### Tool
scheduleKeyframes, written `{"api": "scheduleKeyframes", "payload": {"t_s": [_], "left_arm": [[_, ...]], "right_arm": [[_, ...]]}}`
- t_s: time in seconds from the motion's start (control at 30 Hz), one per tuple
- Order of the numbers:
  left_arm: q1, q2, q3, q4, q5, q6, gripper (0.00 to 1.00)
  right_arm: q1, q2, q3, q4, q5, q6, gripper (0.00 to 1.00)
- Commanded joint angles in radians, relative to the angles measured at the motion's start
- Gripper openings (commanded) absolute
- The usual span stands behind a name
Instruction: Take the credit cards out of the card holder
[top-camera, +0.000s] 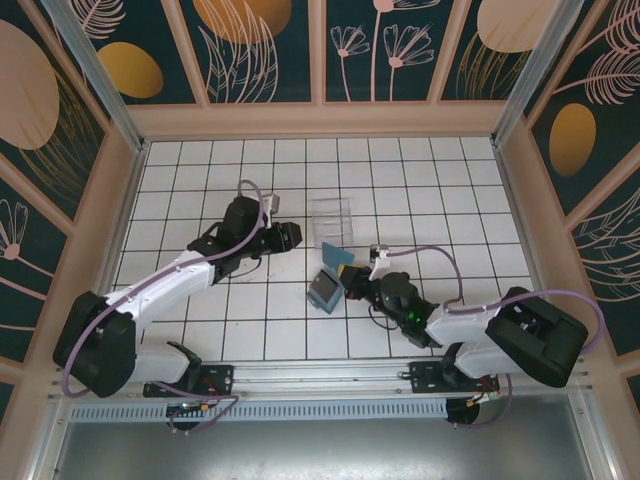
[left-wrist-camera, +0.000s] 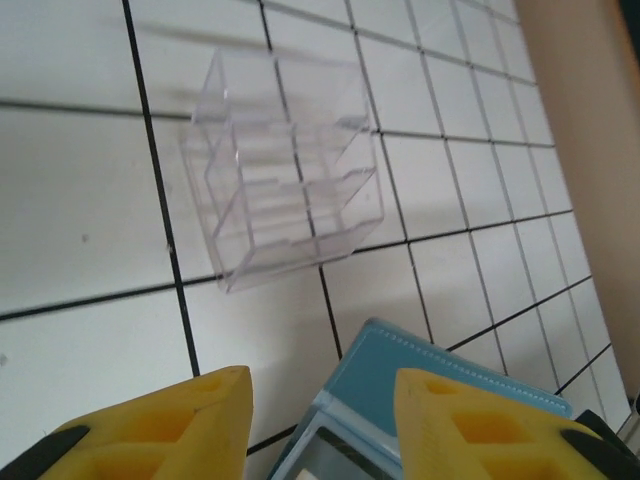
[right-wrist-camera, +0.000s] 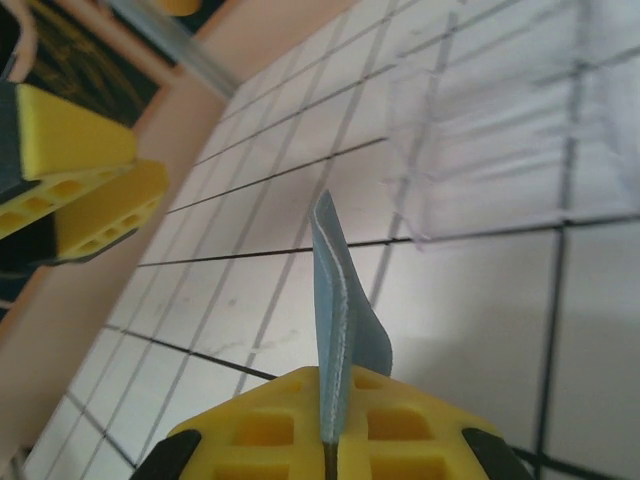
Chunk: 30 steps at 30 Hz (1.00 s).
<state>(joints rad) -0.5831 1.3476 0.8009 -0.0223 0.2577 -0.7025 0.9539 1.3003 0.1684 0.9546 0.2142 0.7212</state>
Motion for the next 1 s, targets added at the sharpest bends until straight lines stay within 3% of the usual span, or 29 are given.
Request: {"api": "scheduleKeyframes", "payload": {"t_s": [0.0, 0.13, 0.43, 0.73, 0.97], "left_arm": [[-0.056, 0.034, -0.002, 0.013, -0.033, -0.074, 0.42], [-0.114, 0.086, -0.014, -0.008, -0.065, -0.103, 0.42], [-0.274, 0.233, 0.093, -0.256, -0.180, -0.084, 0.45], [-0.415, 0.409, 0.314, -0.481, -0.315, -0.104, 0.49], [-0.458, 0.431, 0.335, -0.620, -0.391, -0.135, 0.45]], "right_arm": [[0.055, 0.015, -0.035, 0.035, 0.259, 0.121, 0.10], [0.103, 0.038, -0.059, -0.026, 0.324, 0.195, 0.11], [0.176, -0.017, -0.074, -0.221, 0.427, 0.305, 0.36], [0.171, -0.113, -0.075, -0.367, 0.451, 0.304, 0.55], [0.093, -0.206, -0.073, -0.493, 0.392, 0.250, 0.57]]}}
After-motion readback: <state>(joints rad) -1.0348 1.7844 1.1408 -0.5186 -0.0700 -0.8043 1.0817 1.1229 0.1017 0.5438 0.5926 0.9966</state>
